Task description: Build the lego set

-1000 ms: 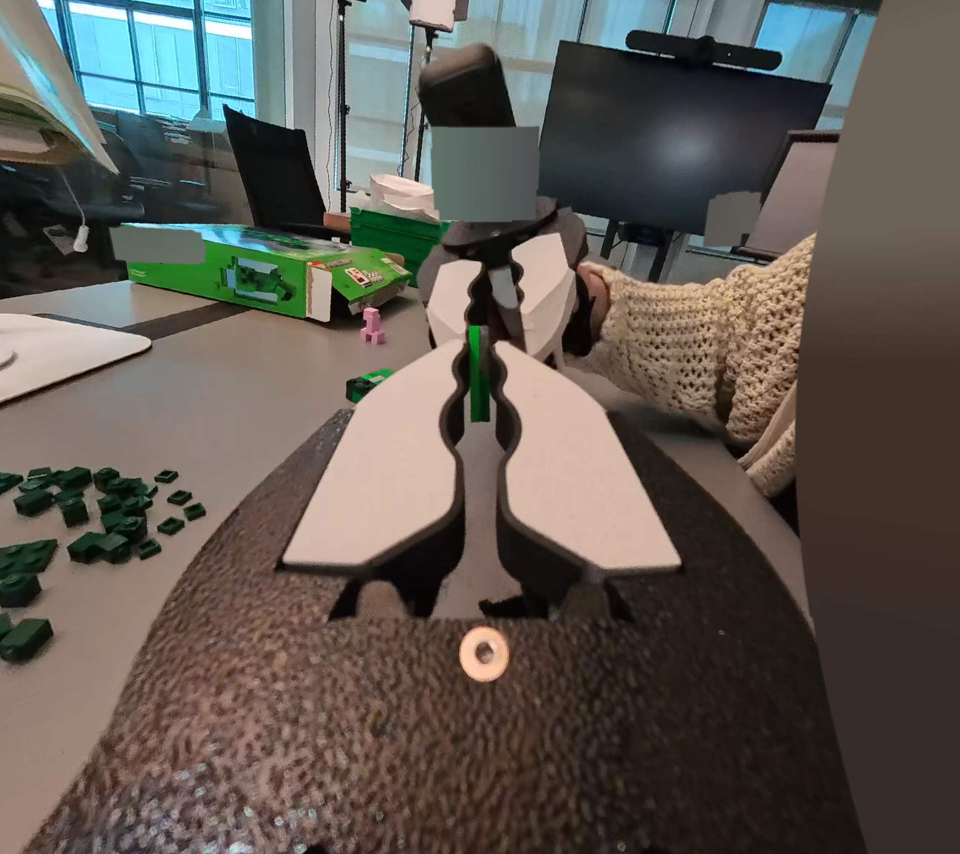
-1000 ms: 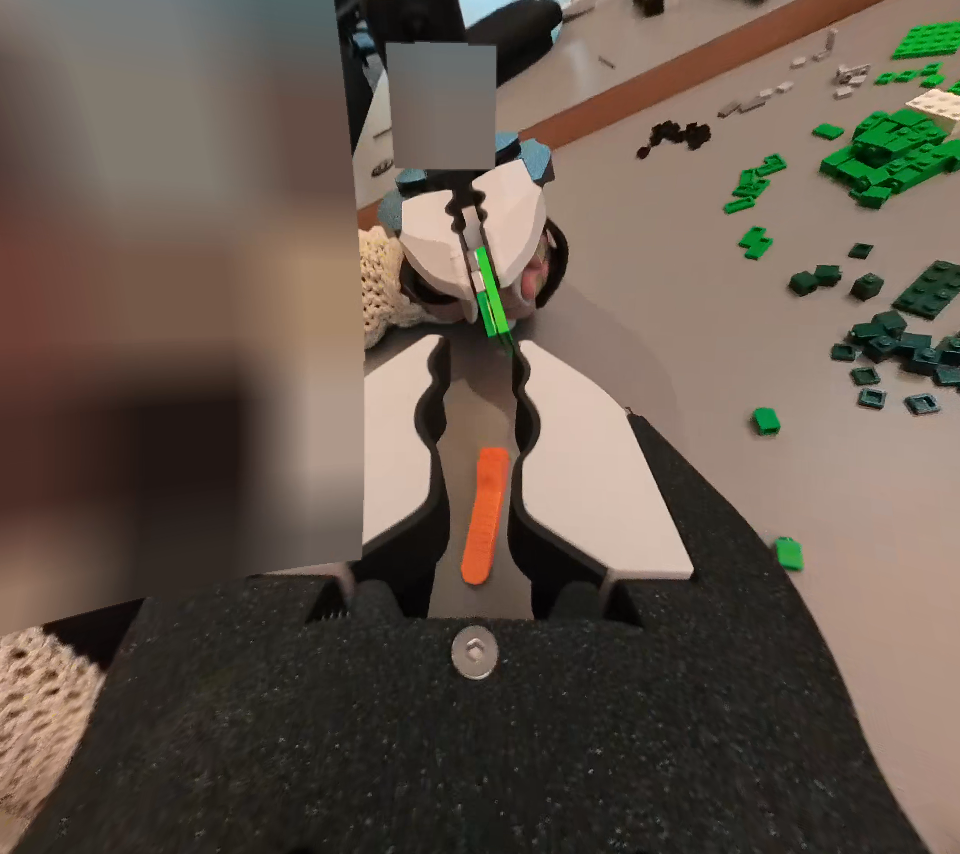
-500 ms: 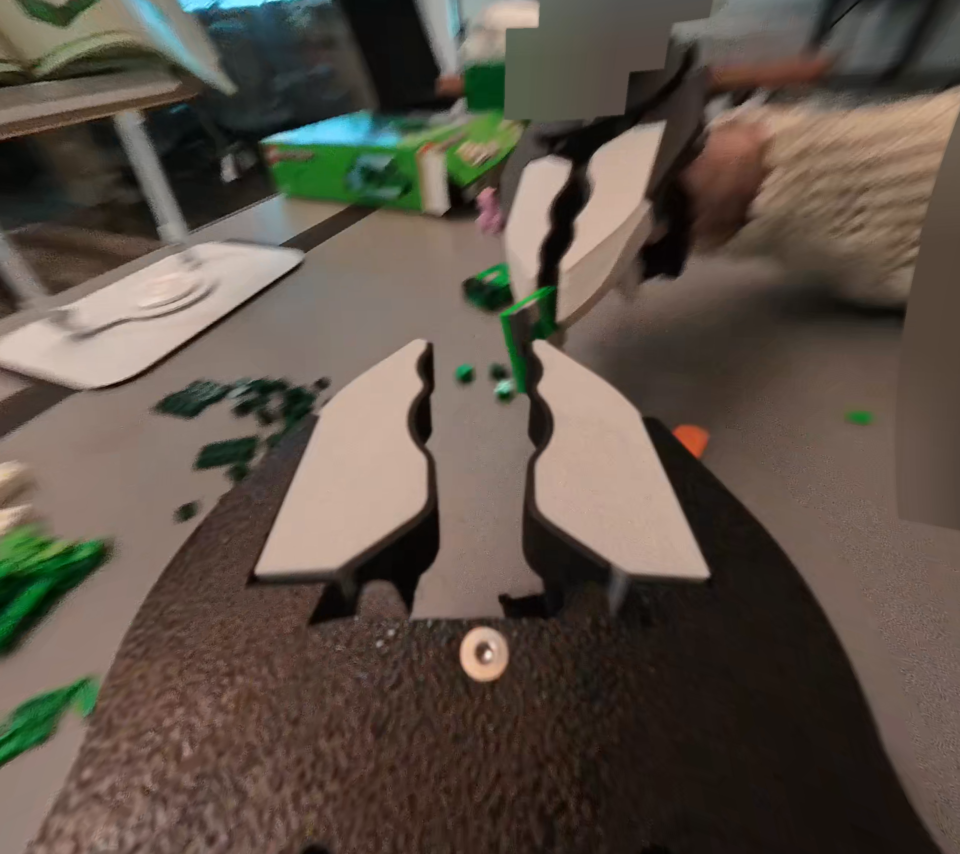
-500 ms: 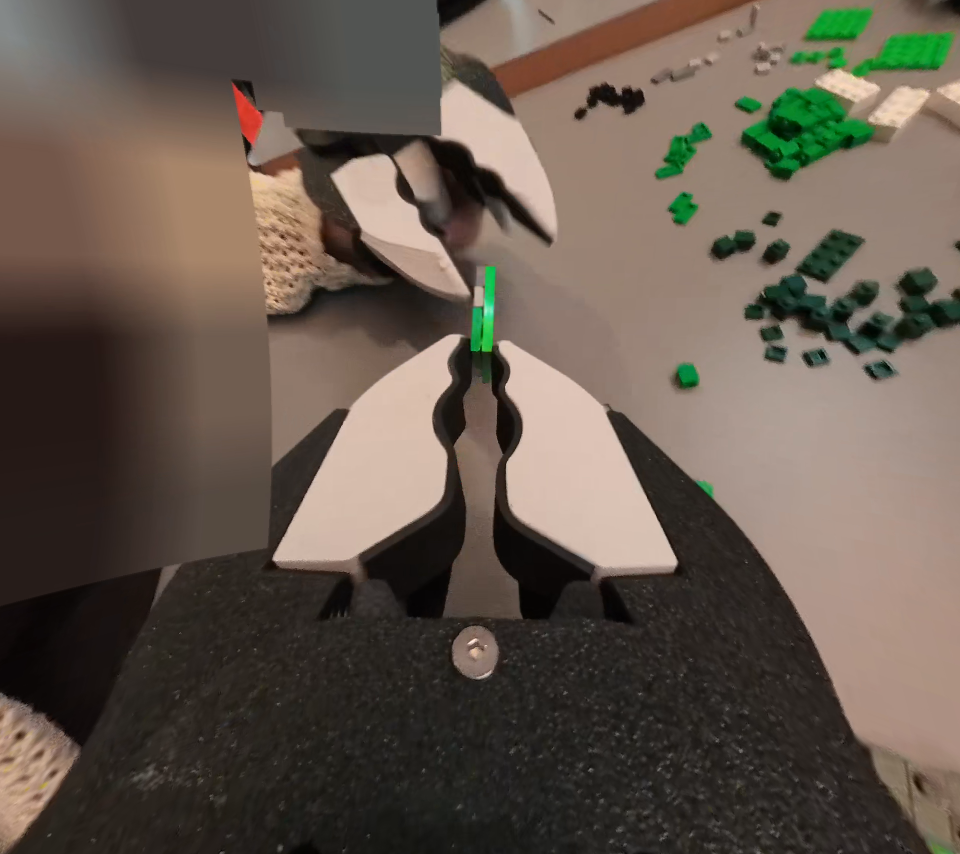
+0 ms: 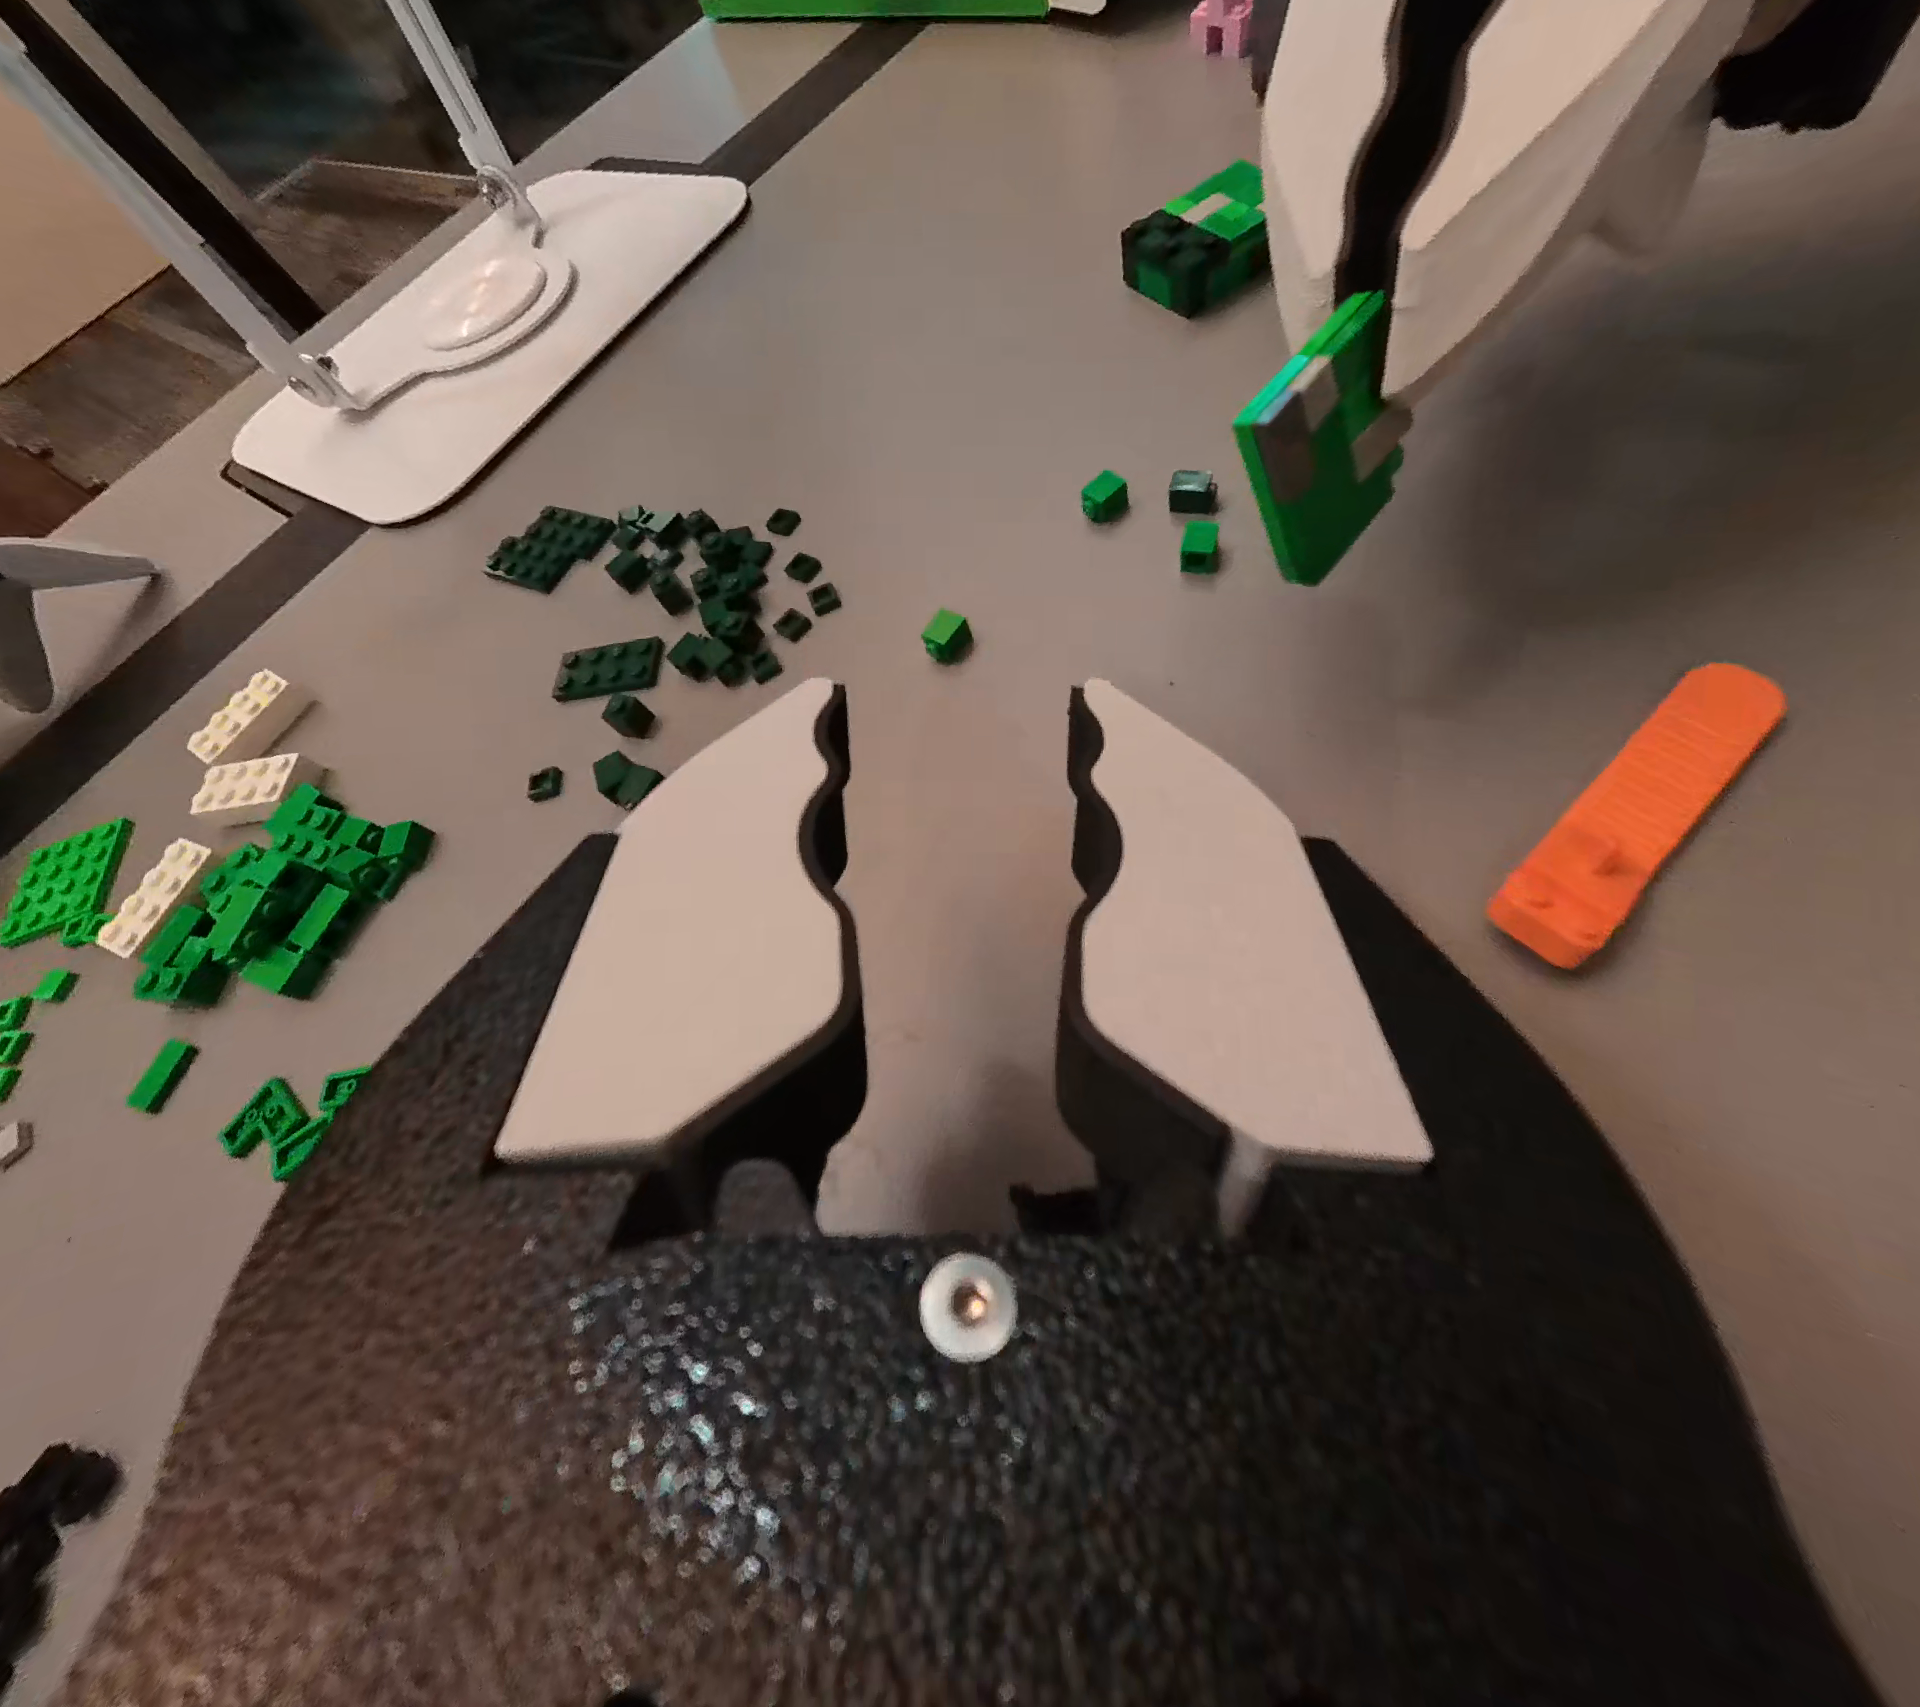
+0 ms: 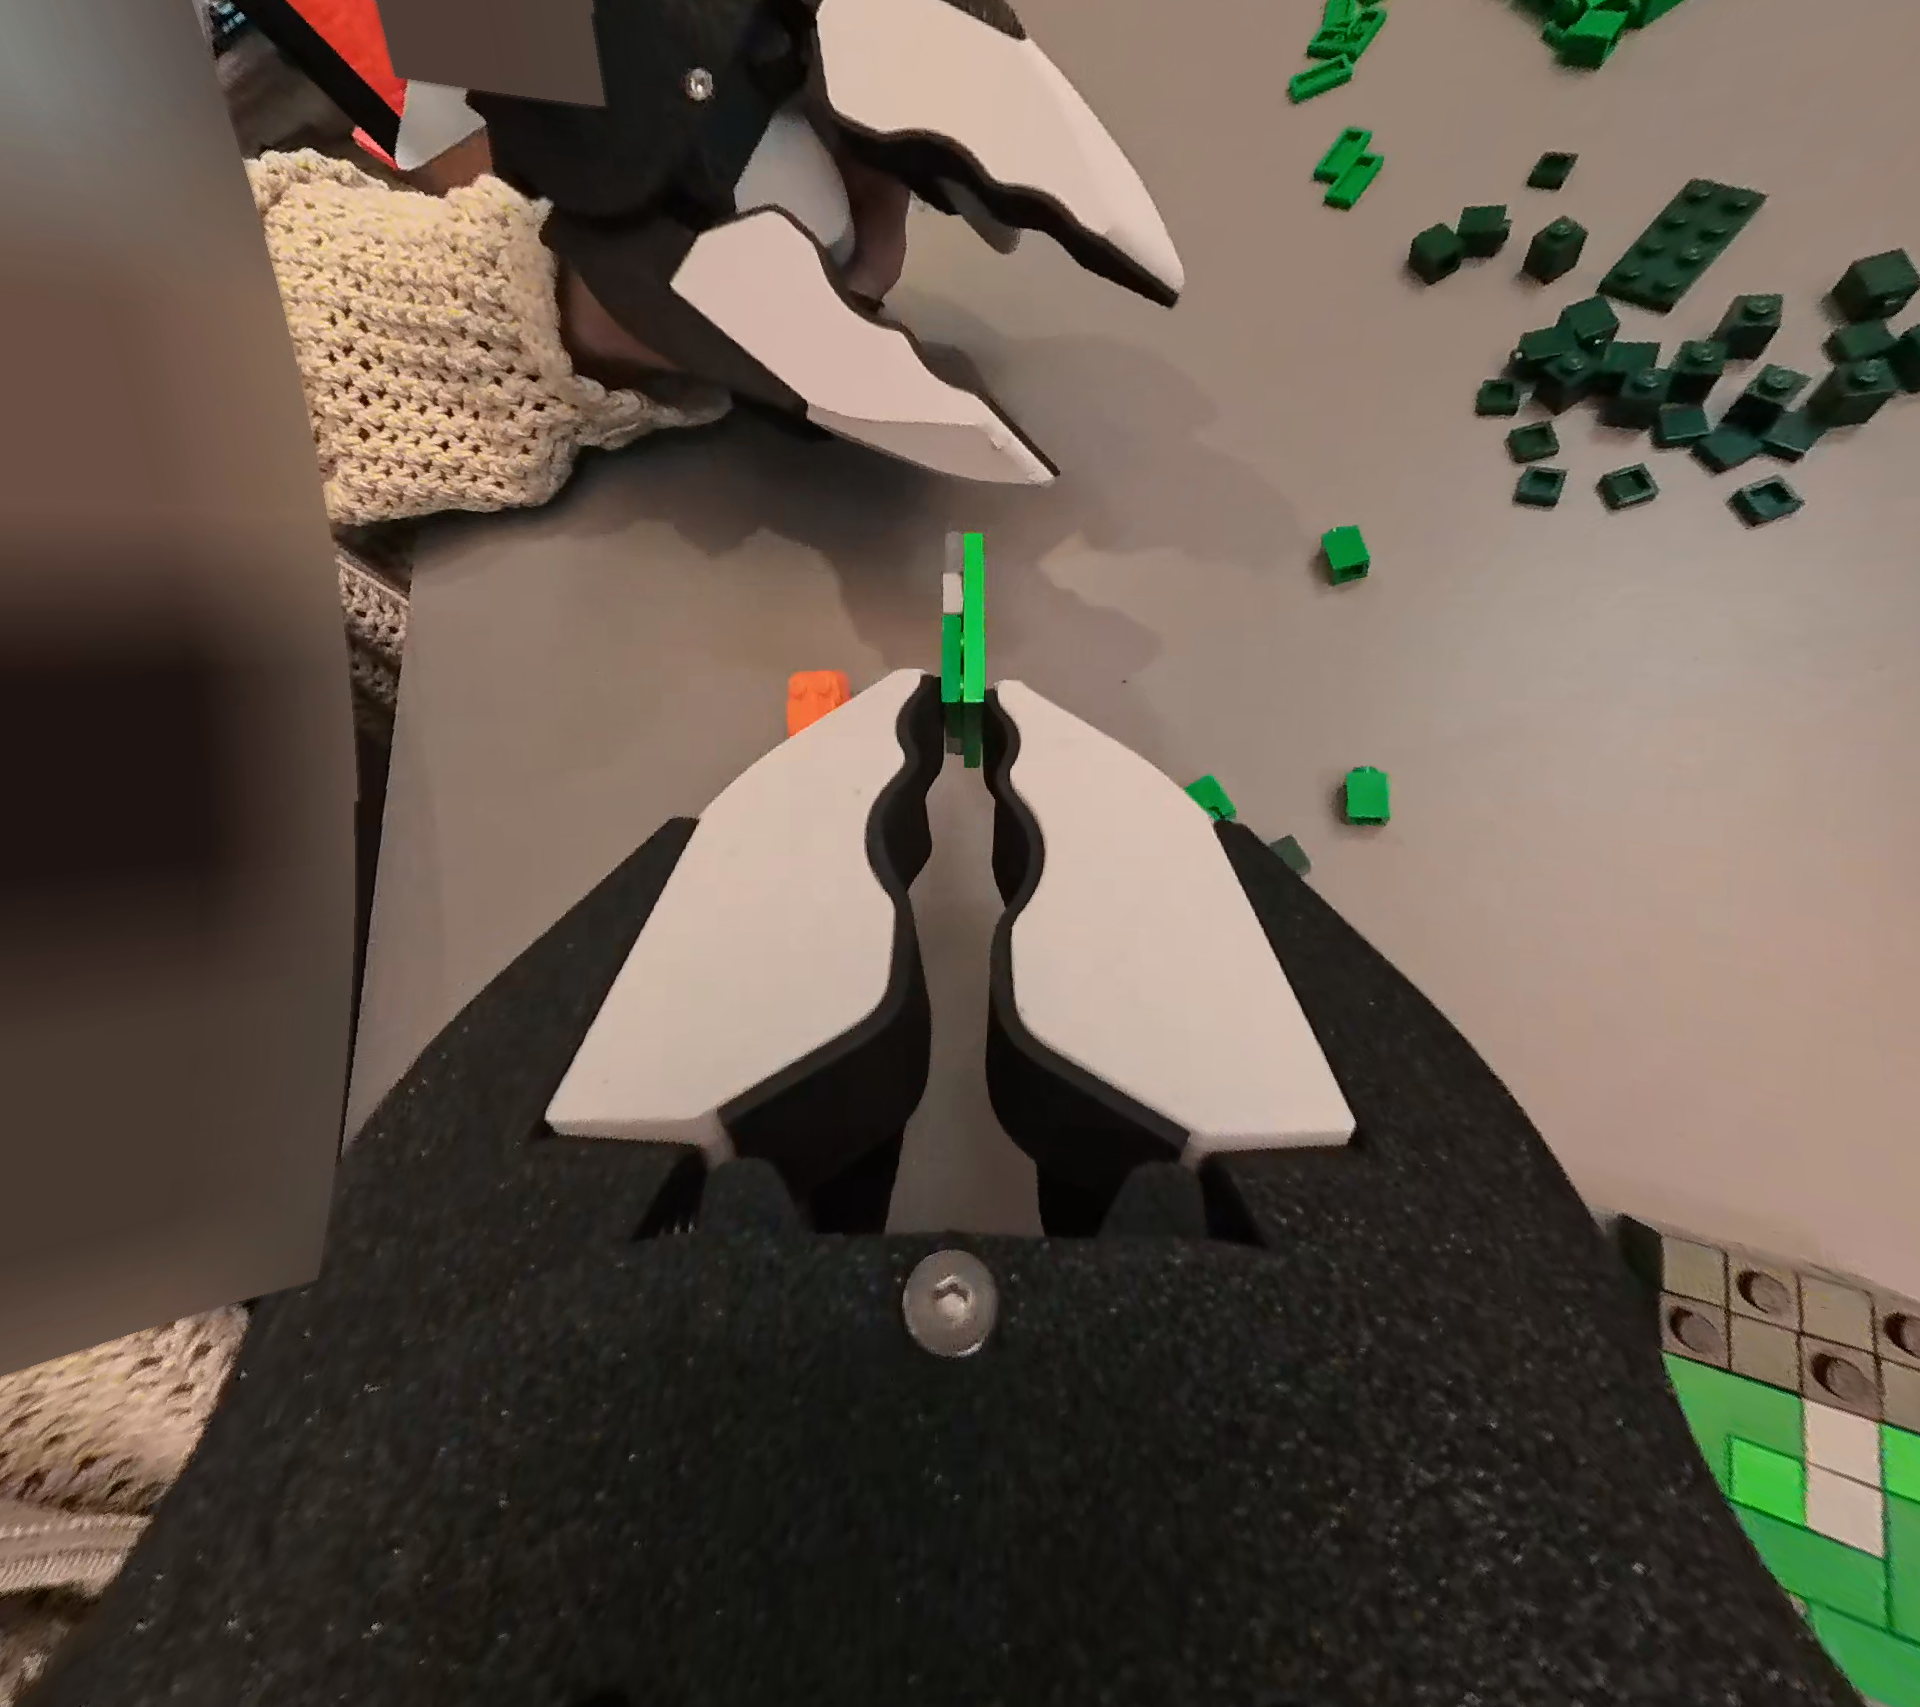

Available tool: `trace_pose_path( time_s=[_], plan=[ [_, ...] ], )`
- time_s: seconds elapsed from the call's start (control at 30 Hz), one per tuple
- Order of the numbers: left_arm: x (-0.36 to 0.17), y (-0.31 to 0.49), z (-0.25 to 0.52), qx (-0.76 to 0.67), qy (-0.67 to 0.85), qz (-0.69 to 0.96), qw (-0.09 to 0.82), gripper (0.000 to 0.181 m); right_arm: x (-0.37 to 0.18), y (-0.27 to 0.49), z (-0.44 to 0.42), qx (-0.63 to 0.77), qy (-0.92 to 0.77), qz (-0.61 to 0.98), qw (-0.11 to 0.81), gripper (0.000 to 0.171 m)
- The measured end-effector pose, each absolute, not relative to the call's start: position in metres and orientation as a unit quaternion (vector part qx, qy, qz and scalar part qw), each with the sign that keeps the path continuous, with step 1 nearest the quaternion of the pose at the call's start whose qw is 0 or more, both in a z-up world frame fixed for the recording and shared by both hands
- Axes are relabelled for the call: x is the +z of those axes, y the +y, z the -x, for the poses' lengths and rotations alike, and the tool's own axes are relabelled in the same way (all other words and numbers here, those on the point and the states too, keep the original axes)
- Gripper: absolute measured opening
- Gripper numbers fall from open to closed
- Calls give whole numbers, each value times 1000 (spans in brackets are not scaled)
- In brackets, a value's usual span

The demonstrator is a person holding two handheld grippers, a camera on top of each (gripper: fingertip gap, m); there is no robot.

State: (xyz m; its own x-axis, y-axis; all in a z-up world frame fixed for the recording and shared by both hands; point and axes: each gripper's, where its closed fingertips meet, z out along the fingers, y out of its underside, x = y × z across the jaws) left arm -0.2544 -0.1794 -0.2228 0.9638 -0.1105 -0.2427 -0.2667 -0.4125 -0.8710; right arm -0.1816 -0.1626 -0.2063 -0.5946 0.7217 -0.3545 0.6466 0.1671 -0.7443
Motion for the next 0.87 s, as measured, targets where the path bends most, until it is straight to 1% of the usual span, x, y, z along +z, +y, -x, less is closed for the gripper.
trace_pose_path(
  time_s=[0.3, 0.37, 0.4, 0.5, 0.57, 0.63, 0.73, 0.77, 0.87],
  plan=[
    [-226, -179, 250, 72, 125, 840, 523, 40, -212, -167, 180, 451, -775, 442, 30, 6],
    [-227, -178, 247, 66, 141, 838, 523, 45, -212, -167, 180, 448, -777, 441, 25, 6],
    [-227, -178, 241, 59, 159, 833, 526, 53, -211, -166, 180, 446, -779, 441, 21, 6],
    [-222, -177, 220, 54, 234, 802, 546, 69, -207, -169, 174, 450, -780, 435, -28, 6],
    [-215, -179, 202, 71, 291, 770, 563, 67, -205, -172, 170, 445, -784, 428, -68, 6],
    [-211, -183, 186, 99, 347, 735, 574, 59, -205, -176, 165, 438, -789, 419, -100, 6],
    [-214, -185, 173, 111, 388, 718, 567, 52, -206, -181, 160, 436, -785, 415, -146, 6],
    [-218, -184, 173, 103, 383, 726, 561, 53, -209, -180, 159, 429, -782, 424, -157, 6],
    [-221, -182, 180, 79, 353, 748, 557, 66, -225, -172, 160, 391, -772, 470, -172, 6]
  ],
)
